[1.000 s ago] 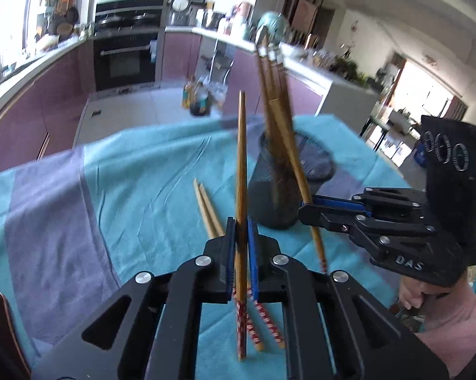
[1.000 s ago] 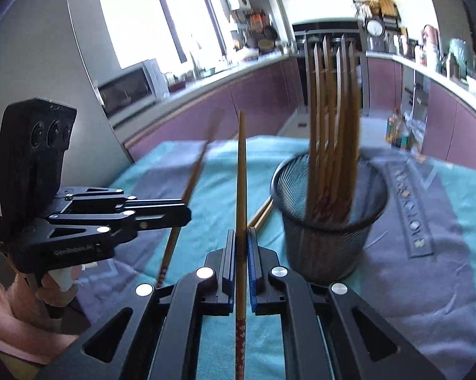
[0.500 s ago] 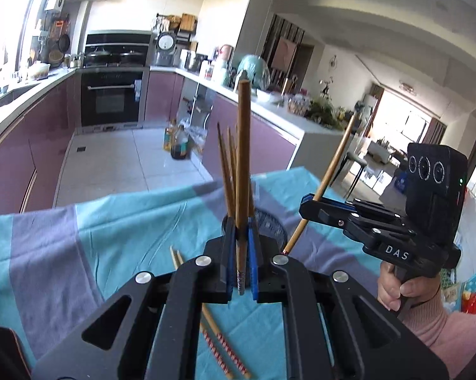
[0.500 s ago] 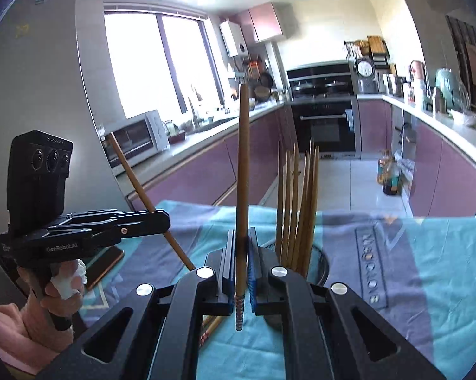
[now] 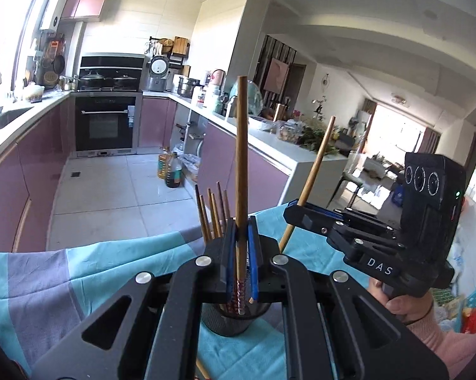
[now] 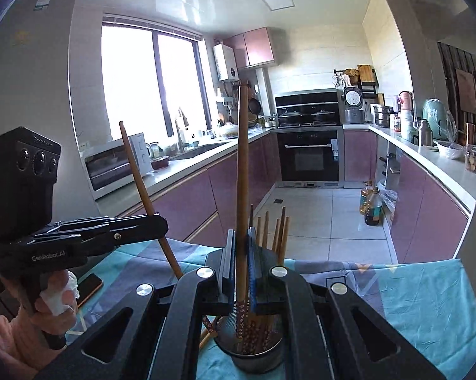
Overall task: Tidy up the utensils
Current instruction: 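Lift the chopstick upright above the mesh cup with the right gripper, then lower the chopstick into the mesh cup and open the right gripper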
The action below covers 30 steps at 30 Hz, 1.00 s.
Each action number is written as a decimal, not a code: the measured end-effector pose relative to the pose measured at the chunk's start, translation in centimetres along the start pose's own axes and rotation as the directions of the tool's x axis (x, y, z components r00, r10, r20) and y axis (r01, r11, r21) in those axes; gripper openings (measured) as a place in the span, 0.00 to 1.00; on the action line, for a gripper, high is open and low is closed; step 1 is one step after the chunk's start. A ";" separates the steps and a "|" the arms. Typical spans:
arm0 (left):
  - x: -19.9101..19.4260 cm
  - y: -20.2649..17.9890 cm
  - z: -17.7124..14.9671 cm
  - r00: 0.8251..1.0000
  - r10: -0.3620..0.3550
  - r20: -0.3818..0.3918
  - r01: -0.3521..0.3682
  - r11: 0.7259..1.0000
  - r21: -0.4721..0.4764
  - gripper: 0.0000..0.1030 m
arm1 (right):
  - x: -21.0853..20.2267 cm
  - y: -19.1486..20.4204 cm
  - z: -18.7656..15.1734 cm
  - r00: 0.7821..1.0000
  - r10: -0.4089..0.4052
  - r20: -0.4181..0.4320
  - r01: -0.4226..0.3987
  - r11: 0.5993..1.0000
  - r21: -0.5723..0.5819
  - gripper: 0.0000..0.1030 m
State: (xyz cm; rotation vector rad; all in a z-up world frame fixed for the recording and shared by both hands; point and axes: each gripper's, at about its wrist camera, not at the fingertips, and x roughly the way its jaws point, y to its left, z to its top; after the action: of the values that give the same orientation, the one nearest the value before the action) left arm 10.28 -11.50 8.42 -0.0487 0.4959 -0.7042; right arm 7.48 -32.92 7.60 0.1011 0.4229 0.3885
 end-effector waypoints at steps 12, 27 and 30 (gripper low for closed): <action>5.2 -0.6 -2.9 0.974 0.048 -0.222 -0.036 0.998 0.058 0.08 | 4.3 -0.7 -2.5 0.981 -0.010 -0.191 0.010 1.000 -0.002 0.06; 10.9 2.6 -3.7 0.938 0.048 -0.342 -0.052 0.999 -0.005 0.15 | 7.3 -1.8 -4.2 0.967 -0.030 -0.253 0.047 0.997 0.062 0.08; 10.7 3.1 -3.9 0.944 0.051 -0.326 -0.058 0.998 -0.014 0.24 | 7.0 -1.8 -4.2 0.969 -0.031 -0.243 0.047 0.997 0.061 0.08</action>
State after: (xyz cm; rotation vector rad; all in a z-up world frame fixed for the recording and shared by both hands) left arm 17.37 -15.41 -0.19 0.0607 0.8197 -0.6546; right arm 12.25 -31.79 0.77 0.1100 0.6785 0.3488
